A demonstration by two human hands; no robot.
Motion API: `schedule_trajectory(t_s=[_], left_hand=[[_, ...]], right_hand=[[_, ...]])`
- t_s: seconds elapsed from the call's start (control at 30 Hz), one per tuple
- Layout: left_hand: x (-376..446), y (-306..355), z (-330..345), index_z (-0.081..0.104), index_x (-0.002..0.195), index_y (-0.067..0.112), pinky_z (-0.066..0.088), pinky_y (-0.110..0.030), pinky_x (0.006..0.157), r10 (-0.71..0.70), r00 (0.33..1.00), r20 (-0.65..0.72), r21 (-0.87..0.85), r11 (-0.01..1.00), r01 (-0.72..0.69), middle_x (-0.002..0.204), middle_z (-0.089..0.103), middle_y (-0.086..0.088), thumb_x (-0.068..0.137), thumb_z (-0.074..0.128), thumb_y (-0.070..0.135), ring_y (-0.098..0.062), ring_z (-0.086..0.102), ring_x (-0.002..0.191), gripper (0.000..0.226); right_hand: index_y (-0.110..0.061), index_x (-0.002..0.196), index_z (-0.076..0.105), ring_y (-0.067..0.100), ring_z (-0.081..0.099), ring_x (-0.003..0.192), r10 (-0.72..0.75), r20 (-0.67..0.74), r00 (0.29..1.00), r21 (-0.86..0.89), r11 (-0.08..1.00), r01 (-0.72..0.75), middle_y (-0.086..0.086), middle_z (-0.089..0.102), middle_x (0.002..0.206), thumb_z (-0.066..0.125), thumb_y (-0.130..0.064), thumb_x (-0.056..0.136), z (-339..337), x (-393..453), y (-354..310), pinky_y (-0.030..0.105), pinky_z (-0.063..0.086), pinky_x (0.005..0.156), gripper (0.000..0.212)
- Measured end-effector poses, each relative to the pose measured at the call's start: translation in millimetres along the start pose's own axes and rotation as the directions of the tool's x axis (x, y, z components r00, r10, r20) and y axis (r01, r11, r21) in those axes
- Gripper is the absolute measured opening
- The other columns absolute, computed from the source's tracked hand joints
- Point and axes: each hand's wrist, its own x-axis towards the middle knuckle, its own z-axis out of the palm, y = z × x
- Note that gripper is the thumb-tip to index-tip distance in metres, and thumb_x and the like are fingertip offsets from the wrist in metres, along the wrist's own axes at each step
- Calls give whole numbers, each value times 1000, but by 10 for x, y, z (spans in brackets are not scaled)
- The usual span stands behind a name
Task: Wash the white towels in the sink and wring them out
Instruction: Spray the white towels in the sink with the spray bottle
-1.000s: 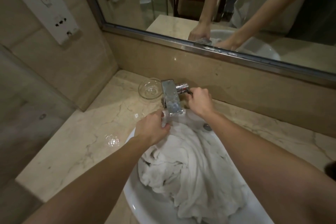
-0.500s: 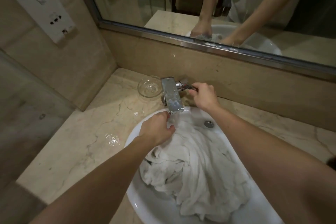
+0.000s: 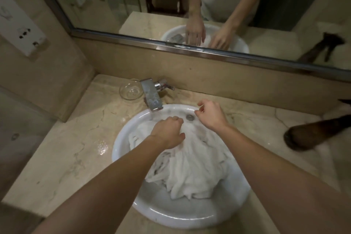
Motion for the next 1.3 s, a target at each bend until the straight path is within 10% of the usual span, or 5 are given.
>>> schedule_trajectory(t_s=[0.5,0.83,1.1,1.3], left_hand=[[231,1446,-421,52,130,14,44,-38,92,203,974,-104,32,979,-200,129,59,-3,97,50,39,-28,58,115,41],[559,2136,-293,51,133,15,47,-38,92,318,943,-94,5,948,-319,133,57,-3,97,50,38,-28,58,116,43],[795,2273,-203,52,132,17,49,-41,92,294,951,-97,-12,955,-296,125,61,-4,95,52,40,-29,59,113,43],[878,2193,-159,53,130,16,48,-38,90,280,953,-111,-18,959,-284,128,61,-2,96,52,38,-27,60,111,41]], right_hand=[[-18,132,60,30,60,116,240,-189,952,11,970,-243,7,66,126,59,-31,93,-1060,-835,944,36,49,94,41],[-2,134,39,39,55,121,607,-440,662,302,794,-527,20,55,132,73,-33,88,-1506,-958,1744,47,51,94,66],[1,133,37,42,54,123,736,-461,496,590,671,-449,24,53,136,80,-33,83,-1614,-766,2021,47,49,95,74],[-11,135,52,37,57,122,657,-444,610,561,734,-382,13,61,129,79,-37,83,-1703,-842,2221,40,46,95,64]])
